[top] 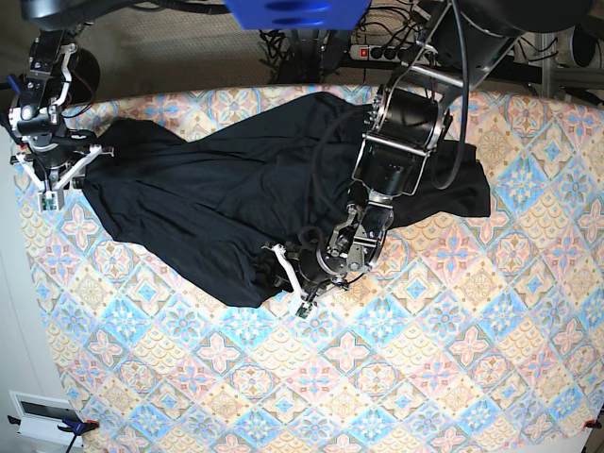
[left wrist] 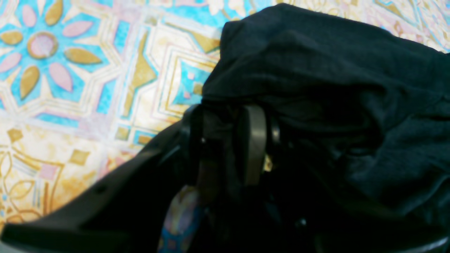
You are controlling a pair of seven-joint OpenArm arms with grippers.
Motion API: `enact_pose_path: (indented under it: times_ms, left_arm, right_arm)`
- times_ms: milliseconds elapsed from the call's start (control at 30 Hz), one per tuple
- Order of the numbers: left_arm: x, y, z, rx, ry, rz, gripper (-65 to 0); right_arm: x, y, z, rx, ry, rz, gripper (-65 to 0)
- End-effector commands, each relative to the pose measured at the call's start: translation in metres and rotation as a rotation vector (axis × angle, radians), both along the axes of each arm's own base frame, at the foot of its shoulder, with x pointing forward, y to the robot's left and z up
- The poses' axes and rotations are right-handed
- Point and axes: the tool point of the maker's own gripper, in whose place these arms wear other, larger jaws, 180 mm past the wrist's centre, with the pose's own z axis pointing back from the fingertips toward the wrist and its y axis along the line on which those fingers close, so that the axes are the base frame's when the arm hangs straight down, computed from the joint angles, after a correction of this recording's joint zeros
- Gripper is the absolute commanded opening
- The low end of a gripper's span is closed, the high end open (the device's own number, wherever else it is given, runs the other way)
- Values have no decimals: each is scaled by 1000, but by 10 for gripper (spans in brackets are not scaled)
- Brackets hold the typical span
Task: Layout the t-shirt on the table in an organized manner, then fold the t-shirt properly
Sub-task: 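Grasp the shirt with both grippers near its middle and lift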
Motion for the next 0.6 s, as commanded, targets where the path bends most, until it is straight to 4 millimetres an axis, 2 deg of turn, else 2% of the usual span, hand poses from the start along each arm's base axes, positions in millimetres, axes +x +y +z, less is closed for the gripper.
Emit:
enact_pose_path:
  times_ms: [0, 100, 233, 333, 567]
  left_arm:
    - [10, -4, 13, 1, -33, -6, -466]
    - [11, -5, 15, -4, -38, -4, -495]
    - [20, -6, 29, -32, -79, 10, -639]
    - [32, -8, 52, -55, -149, 11, -650]
    - [53, -15, 128, -110, -351, 7, -650]
  right_arm:
    - [7, -5, 14, -28, -42, 12, -509]
    - [8, -4, 15, -29, -44, 13, -509]
    - [10, -2, 21, -35, -59, 23, -509]
    - [10, -1, 22, -36, -61, 24, -509]
    - [11, 5, 18, -27, -56, 40, -509]
